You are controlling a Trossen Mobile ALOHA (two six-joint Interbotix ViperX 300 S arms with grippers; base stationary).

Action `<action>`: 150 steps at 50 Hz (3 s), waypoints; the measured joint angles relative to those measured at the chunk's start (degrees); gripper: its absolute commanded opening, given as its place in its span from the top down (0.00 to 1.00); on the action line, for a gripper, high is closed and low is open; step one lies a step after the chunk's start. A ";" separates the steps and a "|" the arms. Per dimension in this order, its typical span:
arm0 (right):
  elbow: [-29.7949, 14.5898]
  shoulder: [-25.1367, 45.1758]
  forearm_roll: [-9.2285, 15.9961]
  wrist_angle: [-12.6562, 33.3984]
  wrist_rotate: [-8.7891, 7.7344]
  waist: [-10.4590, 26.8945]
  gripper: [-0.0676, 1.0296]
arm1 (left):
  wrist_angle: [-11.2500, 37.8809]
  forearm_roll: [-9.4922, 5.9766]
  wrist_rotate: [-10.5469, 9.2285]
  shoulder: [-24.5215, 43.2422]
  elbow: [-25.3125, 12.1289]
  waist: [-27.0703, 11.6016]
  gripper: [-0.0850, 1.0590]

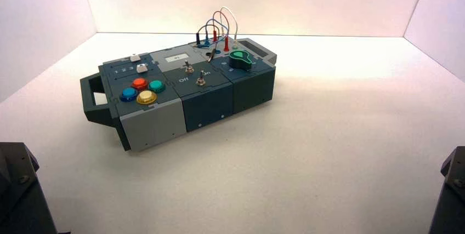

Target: Flip the top switch on with the left gripper.

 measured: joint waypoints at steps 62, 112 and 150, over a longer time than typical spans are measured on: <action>-5.98 10.28 0.00 3.78 -3.96 2.72 0.61 | 12.04 0.35 -1.93 4.04 -0.79 4.92 0.61; -24.61 38.50 0.00 6.42 -6.50 8.17 0.59 | 19.25 0.62 -5.89 7.73 -2.11 9.76 0.59; -36.30 50.89 -0.44 15.29 -11.16 8.00 0.82 | 18.11 0.44 -8.96 10.46 -3.43 9.84 0.59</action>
